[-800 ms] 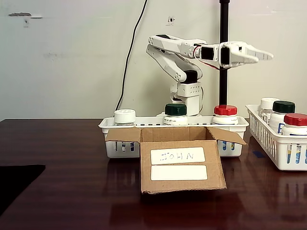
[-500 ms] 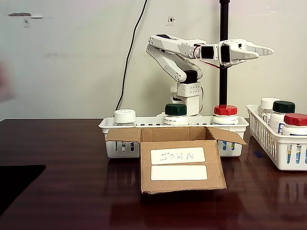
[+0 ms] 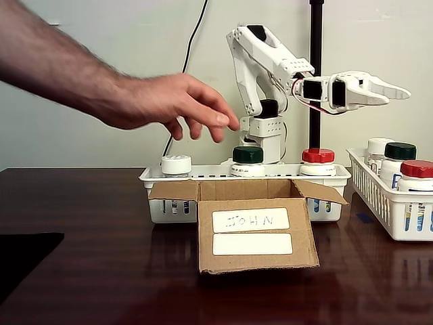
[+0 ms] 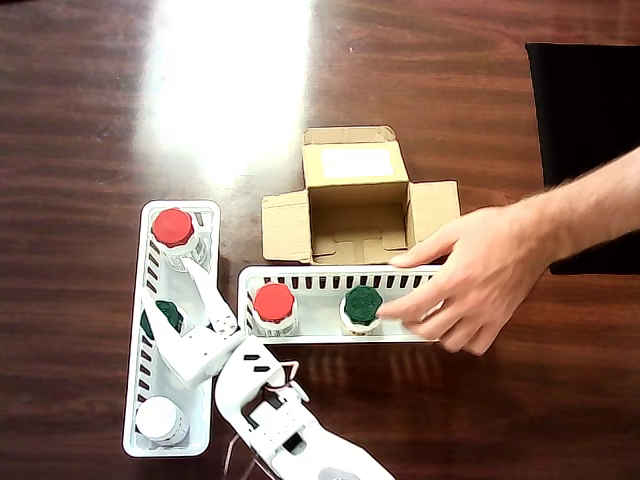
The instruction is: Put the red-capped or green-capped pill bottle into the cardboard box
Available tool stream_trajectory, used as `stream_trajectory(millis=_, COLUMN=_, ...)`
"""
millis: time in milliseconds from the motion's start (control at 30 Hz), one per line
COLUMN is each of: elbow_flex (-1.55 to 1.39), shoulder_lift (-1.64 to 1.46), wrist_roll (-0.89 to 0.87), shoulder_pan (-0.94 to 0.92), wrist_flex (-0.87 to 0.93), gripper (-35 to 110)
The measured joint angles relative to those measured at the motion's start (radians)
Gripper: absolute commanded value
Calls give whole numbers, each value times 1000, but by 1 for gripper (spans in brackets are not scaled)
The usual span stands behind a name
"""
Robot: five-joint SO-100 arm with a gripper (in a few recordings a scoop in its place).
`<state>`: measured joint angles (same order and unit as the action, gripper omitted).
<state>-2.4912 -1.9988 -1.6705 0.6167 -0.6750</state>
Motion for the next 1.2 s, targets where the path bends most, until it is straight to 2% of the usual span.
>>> stream_trajectory(millis=333, elbow_flex=-51, shoulder_lift=3, wrist_roll=-17, shoulder_pan=18, wrist_flex=-14, gripper=76)
stream_trajectory(millis=733, elbow_flex=-104, shoulder_lift=-29, wrist_roll=-9, shoulder_pan=69, wrist_flex=-20, gripper=72)
stream_trajectory(millis=933, elbow_flex=-60, shoulder_lift=164, wrist_roll=-17, shoulder_pan=94, wrist_flex=-173, gripper=73)
stream_trajectory(millis=1200, elbow_flex=5, shoulder_lift=310, wrist_roll=-23, shoulder_pan=118, wrist_flex=-245, gripper=72)
